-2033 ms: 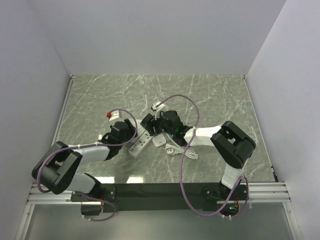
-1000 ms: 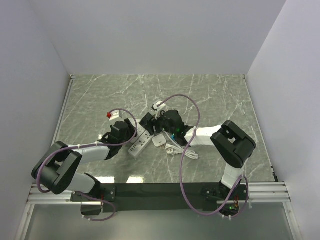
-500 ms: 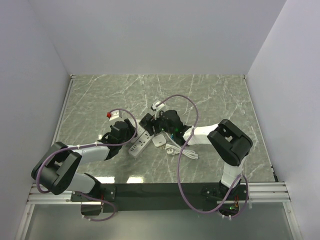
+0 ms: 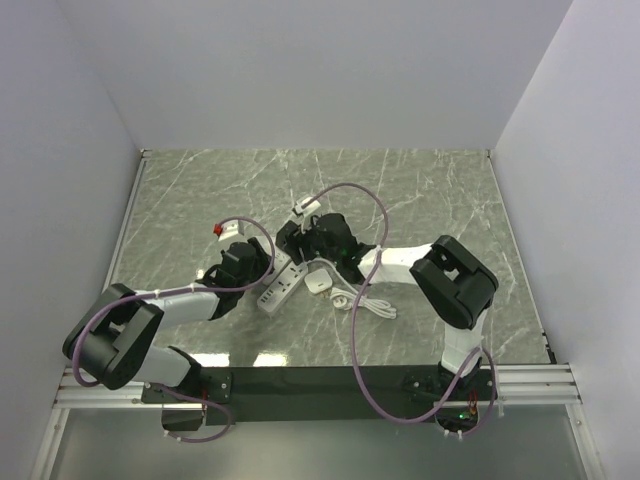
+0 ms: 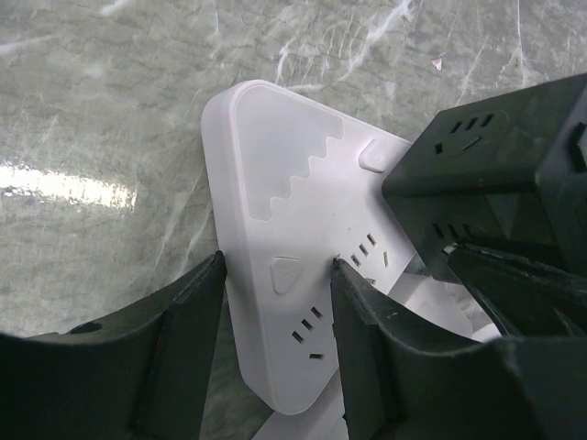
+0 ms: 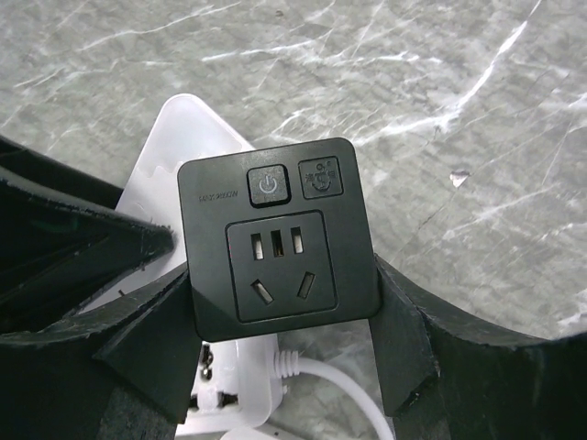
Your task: Insert the plug
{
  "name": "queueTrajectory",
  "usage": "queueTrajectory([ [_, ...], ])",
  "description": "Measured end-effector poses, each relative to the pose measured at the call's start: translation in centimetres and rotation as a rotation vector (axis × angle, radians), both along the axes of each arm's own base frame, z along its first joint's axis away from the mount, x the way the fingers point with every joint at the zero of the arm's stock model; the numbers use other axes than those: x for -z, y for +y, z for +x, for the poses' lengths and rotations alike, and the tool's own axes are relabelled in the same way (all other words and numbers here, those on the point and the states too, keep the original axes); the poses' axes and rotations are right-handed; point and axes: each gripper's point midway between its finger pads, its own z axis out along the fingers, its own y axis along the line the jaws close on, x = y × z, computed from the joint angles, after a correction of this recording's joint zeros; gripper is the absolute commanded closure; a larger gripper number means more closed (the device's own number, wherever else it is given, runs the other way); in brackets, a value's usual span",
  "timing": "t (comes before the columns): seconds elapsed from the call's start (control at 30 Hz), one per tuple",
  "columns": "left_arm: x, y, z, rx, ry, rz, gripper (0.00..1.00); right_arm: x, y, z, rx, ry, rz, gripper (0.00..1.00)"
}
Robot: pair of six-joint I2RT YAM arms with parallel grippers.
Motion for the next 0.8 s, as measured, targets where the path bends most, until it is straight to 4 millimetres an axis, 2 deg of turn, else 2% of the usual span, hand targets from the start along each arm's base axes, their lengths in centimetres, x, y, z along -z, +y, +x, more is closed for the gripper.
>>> queueTrajectory([
  [0.23,0.0,0.2,0.5,-0.018,-0.005,0.016,0.48,0.0,0.6,1.1,0.013,-0.015,-0.045,1.00],
  [0.47,-0.1,0.2,0.6,-0.023,-0.006,0.019,0.47,0.1,0.5,1.1,0.033,-0.019,-0.044,1.00],
  [0.53,-0.1,0.3,0.6,-0.026,-0.006,0.021,0.42,0.1,0.5,1.2,0.039,-0.020,-0.038,1.00],
  [0.67,-0.2,1.1,-0.7,-0.023,0.019,0.050,0.24,0.2,0.4,1.3,0.058,-0.018,-0.016,1.00],
  [0.8,-2.2,1.8,-0.8,-0.041,-0.023,0.048,0.15,0.3,0.4,1.3,0.064,-0.019,-0.007,1.00],
])
